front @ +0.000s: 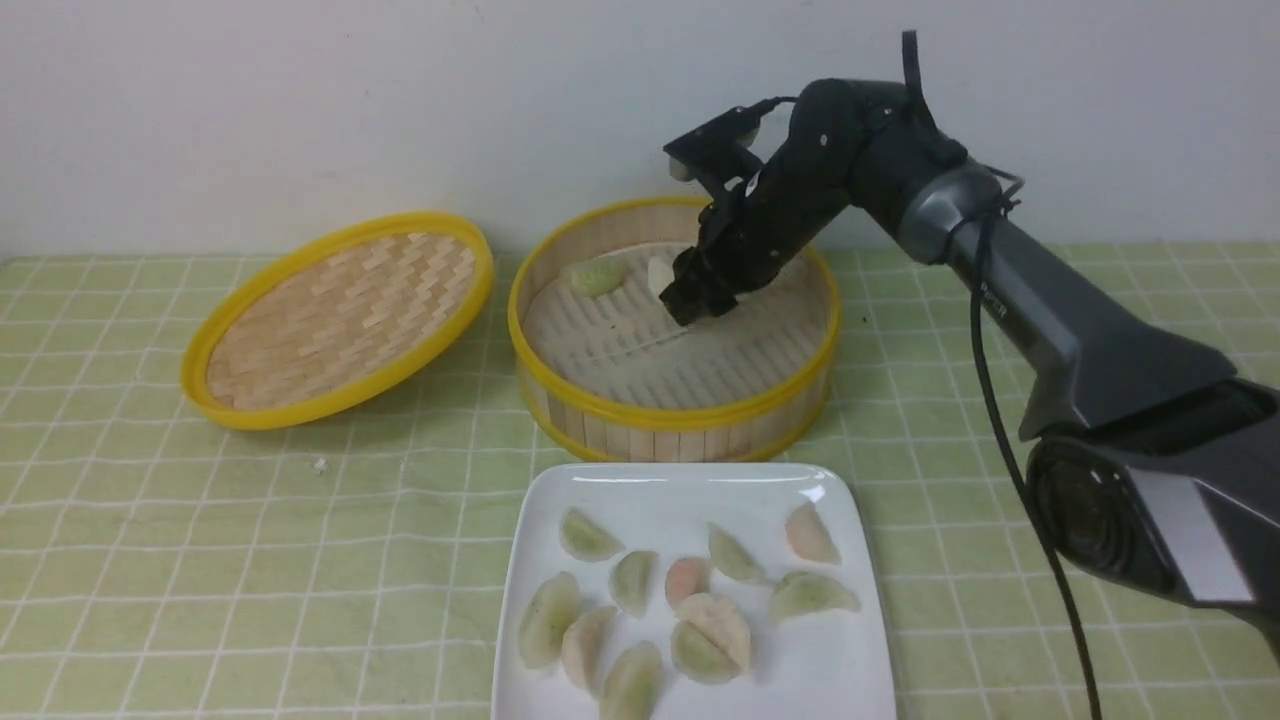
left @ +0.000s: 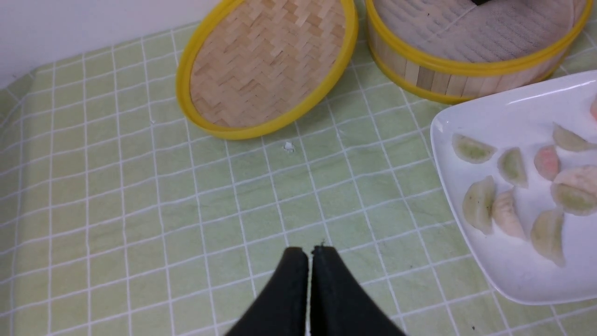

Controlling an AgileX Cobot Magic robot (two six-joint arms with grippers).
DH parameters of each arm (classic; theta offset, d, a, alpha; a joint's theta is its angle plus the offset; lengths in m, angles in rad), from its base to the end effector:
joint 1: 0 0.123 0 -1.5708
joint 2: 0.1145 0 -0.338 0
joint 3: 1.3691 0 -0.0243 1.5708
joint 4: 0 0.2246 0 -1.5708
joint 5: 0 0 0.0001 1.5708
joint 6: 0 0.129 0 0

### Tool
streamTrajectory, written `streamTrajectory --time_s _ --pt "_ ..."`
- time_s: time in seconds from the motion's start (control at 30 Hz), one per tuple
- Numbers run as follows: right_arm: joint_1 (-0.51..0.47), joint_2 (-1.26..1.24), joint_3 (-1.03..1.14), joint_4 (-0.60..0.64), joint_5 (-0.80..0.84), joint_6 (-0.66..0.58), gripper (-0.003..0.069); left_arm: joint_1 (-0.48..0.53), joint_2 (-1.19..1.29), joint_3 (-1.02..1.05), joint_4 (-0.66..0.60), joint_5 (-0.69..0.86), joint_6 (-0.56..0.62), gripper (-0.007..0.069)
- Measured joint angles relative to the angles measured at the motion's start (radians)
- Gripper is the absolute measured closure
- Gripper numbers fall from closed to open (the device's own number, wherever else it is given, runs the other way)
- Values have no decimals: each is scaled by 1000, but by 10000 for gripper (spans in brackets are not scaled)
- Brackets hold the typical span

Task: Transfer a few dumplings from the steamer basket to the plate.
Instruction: Use the right arm to grab a dumpling from inside the steamer, then use the right arm to put the dumpling into the plate

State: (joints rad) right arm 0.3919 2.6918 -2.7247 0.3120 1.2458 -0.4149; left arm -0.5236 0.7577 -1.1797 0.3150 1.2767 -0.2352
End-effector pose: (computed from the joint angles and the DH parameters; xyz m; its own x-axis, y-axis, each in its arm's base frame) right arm 0.5346 0.2616 0.1746 -0.6390 -0.5821 -0.5029 -0.7158 0.6894 0.1115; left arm 0.0682 0.0048 0.4282 -0.6273 0.2071 -0.7508 0.2041 0.9740 0.0983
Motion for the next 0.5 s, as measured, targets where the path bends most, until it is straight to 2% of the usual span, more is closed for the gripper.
streamTrajectory --time_s 0.37,0.5 --pt "5 -24 -61 19 15 231 418 0 0 0 8 0 0 631" --pt "8 -39 -43 28 16 276 418 0 0 0 25 0 0 631"
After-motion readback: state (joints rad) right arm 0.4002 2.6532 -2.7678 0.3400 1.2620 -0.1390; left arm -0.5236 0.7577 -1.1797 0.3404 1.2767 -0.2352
